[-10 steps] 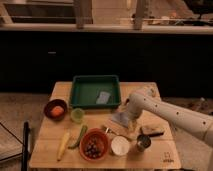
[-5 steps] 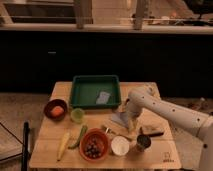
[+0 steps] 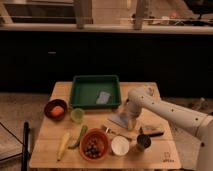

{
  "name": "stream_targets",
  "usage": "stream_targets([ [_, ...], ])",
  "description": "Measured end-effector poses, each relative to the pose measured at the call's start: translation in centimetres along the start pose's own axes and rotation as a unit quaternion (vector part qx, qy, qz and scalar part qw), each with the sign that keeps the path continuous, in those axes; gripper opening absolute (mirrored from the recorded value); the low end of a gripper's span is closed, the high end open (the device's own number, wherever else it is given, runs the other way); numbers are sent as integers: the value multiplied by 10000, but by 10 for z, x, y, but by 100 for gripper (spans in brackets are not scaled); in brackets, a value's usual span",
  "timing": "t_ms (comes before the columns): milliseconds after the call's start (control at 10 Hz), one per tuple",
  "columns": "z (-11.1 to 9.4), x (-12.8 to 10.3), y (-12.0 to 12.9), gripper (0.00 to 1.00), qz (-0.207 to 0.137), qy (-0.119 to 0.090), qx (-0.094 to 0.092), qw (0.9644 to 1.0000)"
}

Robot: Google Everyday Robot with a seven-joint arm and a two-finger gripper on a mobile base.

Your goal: Wipe table surface with towel

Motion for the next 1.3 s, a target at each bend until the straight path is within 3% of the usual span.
stream_targets([
  [200,-4,0,0,6,-26,23,-2,10000],
  [300,-4,1,1,1,-18,23,-17,10000],
  [700,-10,3,3,0,-17,115,-58,9999],
  [1300,-39,0,6,0,-157,125,128,9997],
])
